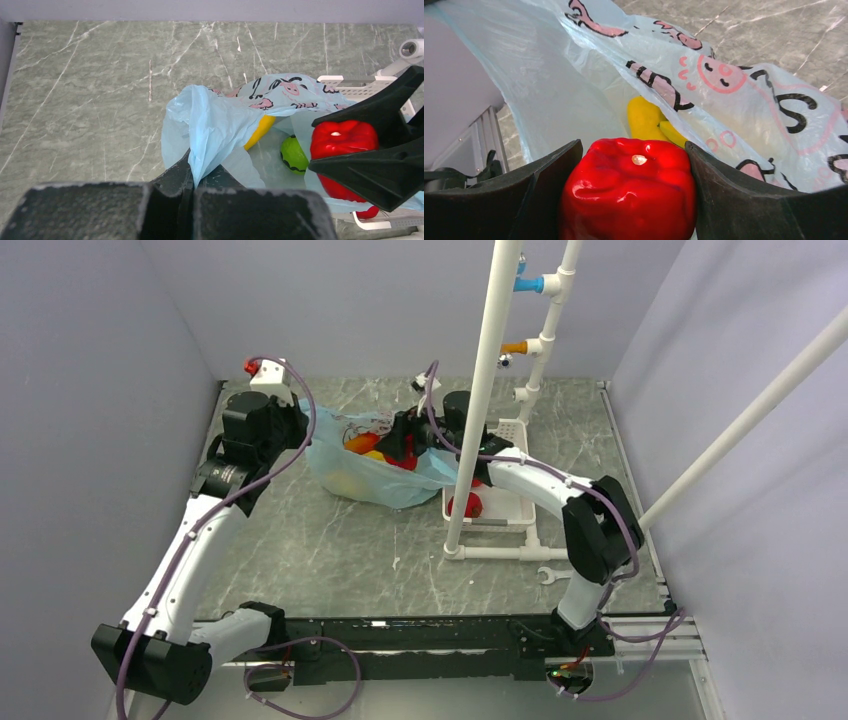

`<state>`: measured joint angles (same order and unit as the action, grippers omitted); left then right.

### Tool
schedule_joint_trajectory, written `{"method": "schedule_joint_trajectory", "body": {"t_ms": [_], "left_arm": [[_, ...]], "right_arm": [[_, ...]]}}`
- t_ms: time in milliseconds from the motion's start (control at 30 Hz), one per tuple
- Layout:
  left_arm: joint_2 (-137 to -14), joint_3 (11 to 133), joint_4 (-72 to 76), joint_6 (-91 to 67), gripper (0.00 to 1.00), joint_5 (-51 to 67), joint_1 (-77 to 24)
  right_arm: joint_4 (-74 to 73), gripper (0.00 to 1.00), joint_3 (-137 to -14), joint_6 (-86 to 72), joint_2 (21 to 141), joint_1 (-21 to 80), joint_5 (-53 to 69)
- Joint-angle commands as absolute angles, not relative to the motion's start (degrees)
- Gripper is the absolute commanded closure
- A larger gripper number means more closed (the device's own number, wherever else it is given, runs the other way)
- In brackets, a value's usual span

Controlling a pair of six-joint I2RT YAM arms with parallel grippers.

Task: Take the fake fruits out of the plastic bag
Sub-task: Take out the fake fruit from the plastic bag, then place the fake fruit in the bin.

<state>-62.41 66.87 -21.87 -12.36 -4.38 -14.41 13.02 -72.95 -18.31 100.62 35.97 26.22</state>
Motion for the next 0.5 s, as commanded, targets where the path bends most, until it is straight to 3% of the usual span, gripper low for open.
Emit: {"method": "schedule_joint_trajectory", "body": {"t_ms": [0, 233, 467], "left_arm": [[-62.3, 69.0, -20.6, -13.1, 1.0, -4.2, -14.0], [-65.9, 70.0, -20.5, -13.8, 1.0, 3.0, -14.1], [-69.7, 72.0, -22.7, -14.8, 1.0, 5.1, -14.1]], "right_arm": [[19.6, 0.92, -71.7, -23.1, 96.2, 33.6, 27.5], [28.1, 0.92, -75.1, -36.5, 100.5, 31.3, 42.4], [30.1, 0.91, -79.1, -41.4, 99.1, 31.0, 42.0]]}}
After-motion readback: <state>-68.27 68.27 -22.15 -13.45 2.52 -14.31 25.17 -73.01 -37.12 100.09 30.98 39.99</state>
